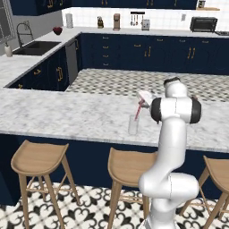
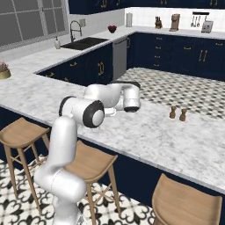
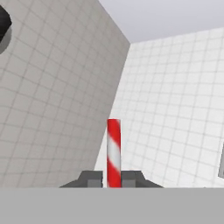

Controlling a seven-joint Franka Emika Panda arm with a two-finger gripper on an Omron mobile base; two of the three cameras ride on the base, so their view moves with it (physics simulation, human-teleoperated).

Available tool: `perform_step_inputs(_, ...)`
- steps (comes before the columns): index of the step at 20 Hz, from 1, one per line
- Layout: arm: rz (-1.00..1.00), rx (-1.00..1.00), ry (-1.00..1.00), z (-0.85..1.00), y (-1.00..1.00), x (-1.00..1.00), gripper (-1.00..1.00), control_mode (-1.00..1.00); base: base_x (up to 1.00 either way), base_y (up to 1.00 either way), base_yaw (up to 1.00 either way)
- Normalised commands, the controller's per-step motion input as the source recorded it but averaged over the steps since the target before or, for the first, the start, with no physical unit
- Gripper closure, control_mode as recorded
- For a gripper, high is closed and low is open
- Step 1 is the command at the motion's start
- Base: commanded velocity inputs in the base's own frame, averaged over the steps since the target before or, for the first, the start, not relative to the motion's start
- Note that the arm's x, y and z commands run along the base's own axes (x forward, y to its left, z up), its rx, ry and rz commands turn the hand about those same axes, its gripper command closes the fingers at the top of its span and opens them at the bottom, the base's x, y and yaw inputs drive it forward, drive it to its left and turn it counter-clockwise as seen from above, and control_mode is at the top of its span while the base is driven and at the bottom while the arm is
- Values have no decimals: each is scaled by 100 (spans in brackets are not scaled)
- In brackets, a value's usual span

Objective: Take a straw from the drawer in front and place it inside the glass cup on the dining counter.

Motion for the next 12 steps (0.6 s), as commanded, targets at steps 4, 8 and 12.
perform_step_inputs(4, 0, -10, 0, -34, 0, 1, 100, -100, 0, 0, 0)
perform_step_inputs(8, 0, -14, 0, -35, 14, 3, 100, -100, 0, 0, 0)
perform_step_inputs(12, 0, -17, 0, -11, 54, 0, -100, -100, 0, 0, 0)
